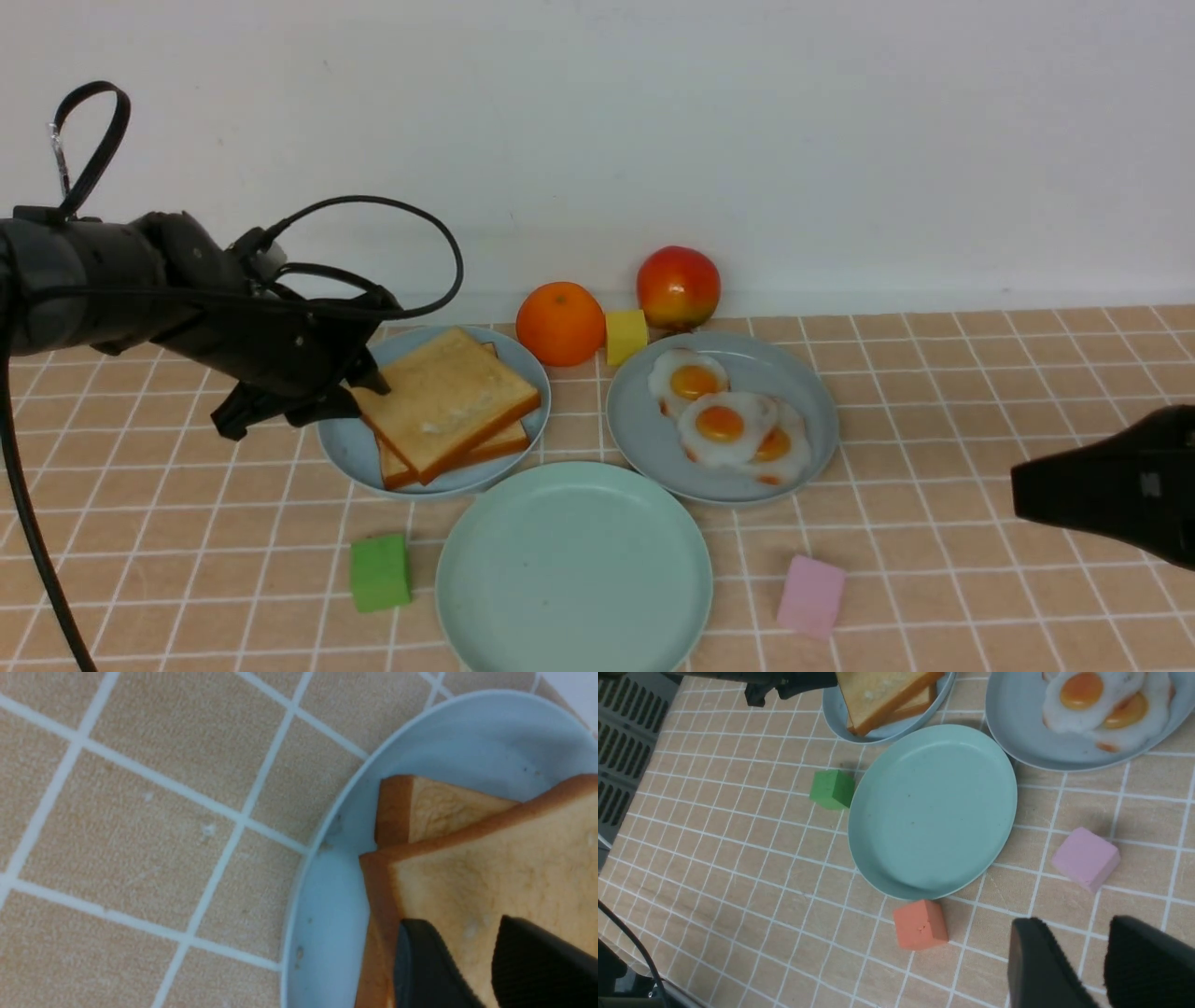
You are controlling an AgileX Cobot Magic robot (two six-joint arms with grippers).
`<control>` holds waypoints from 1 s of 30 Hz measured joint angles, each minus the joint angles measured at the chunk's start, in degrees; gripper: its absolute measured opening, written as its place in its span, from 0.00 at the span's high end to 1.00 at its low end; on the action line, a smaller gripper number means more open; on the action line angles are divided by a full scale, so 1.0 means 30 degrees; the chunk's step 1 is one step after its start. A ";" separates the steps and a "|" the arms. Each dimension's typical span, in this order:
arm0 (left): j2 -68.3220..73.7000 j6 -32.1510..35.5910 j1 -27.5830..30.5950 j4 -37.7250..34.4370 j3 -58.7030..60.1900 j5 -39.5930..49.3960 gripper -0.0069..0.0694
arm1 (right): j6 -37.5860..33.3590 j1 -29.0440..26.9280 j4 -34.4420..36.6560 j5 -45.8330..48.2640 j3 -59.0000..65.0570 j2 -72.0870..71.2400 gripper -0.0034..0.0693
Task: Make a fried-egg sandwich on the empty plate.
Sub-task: Use the left arm to grab a slice of bread
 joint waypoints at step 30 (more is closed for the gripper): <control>-0.0440 -0.0146 0.0000 0.0842 -0.0045 0.0677 0.58 | 0.0000 0.0000 0.0000 -0.0189 0.0000 0.0000 0.62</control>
